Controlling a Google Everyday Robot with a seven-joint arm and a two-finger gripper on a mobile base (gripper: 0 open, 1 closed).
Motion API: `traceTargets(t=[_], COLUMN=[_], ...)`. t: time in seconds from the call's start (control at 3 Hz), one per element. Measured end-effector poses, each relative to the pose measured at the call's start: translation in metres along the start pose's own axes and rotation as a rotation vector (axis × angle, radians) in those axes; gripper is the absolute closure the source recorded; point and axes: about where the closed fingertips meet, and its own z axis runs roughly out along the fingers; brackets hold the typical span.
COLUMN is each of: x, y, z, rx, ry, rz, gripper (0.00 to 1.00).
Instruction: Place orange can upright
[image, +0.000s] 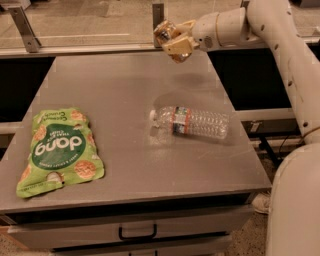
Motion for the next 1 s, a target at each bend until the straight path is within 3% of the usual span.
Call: traceTargets(t=[0.33,1.0], x=[0.025,0.067], y=[0.008,0.042], z=[-0.04,-0.082], rx=[0.006,-0.006], ry=[-0.016,-0.174], rz=[0.018,0.118], gripper=[1.0,1.0])
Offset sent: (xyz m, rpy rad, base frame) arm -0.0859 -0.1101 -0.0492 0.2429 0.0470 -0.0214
